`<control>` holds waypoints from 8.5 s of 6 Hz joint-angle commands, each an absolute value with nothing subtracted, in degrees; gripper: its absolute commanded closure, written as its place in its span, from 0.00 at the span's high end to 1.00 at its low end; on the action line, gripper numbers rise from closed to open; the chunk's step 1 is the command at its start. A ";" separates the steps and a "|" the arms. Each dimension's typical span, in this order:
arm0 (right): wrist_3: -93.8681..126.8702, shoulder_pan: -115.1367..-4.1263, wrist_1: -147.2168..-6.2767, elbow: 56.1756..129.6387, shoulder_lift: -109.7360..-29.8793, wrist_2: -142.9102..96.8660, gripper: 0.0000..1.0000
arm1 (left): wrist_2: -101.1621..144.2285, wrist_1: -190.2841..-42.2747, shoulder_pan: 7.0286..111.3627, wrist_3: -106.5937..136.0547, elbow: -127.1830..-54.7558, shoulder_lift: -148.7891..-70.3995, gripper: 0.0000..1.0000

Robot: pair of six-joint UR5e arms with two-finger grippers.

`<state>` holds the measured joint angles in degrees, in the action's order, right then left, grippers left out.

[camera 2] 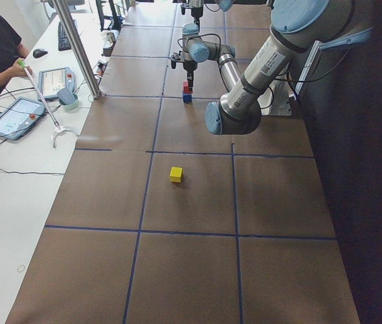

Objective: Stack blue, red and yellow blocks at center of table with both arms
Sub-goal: 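Carry the red cube with the left gripper onto the blue cube, then open the left gripper and move it back toward the yellow cube, then lower the left gripper onto the yellow cube and grasp it, then carry the yellow cube with the left gripper onto the red cube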

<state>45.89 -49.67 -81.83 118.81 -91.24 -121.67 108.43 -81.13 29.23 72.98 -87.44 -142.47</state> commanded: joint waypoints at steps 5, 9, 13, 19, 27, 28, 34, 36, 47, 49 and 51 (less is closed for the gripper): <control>45.88 -49.57 -81.83 118.48 -90.97 -121.73 1.00 | 108.19 -86.22 28.92 73.30 -84.64 -142.65 0.13; 45.88 -49.57 -81.83 118.39 -90.88 -121.73 1.00 | 108.02 -86.31 28.83 73.21 -85.07 -142.73 1.00; 45.88 -49.57 -81.83 117.86 -90.97 -121.64 1.00 | 108.54 -88.16 35.75 70.95 -108.12 -127.60 0.98; 45.79 -49.83 -81.74 118.65 -91.49 -121.82 1.00 | 129.37 -94.83 55.44 35.03 -113.65 -92.59 0.99; 45.79 -49.57 -81.74 118.56 -91.23 -121.82 1.00 | 129.37 -104.68 55.20 34.54 -94.15 -95.52 1.00; 45.79 -49.57 -81.74 118.56 -91.23 -121.82 1.00 | 129.37 -104.68 55.11 34.54 -93.26 -96.06 1.00; 45.79 -49.57 -81.74 118.30 -91.32 -121.82 1.00 | 129.29 -105.12 53.35 34.02 -89.83 -98.26 0.41; 45.79 -49.57 -81.74 118.30 -91.32 -121.73 1.00 | 130.25 -103.90 53.35 40.55 -92.98 -104.89 0.00; 45.79 -49.57 -81.74 118.57 -91.49 -121.82 1.00 | 114.97 -83.32 33.05 77.08 -90.09 -142.03 0.00; 45.79 -49.57 -81.74 118.56 -91.41 -121.82 1.00 | 113.56 -83.41 32.44 77.08 -89.91 -142.03 0.08; 45.88 -49.48 -81.74 118.39 -91.23 -121.82 1.00 | 113.64 -83.32 32.43 77.08 -89.91 -142.47 0.28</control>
<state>45.86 -49.53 -81.74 118.47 -91.31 -121.82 113.65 -83.38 32.48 77.08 -89.92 -142.25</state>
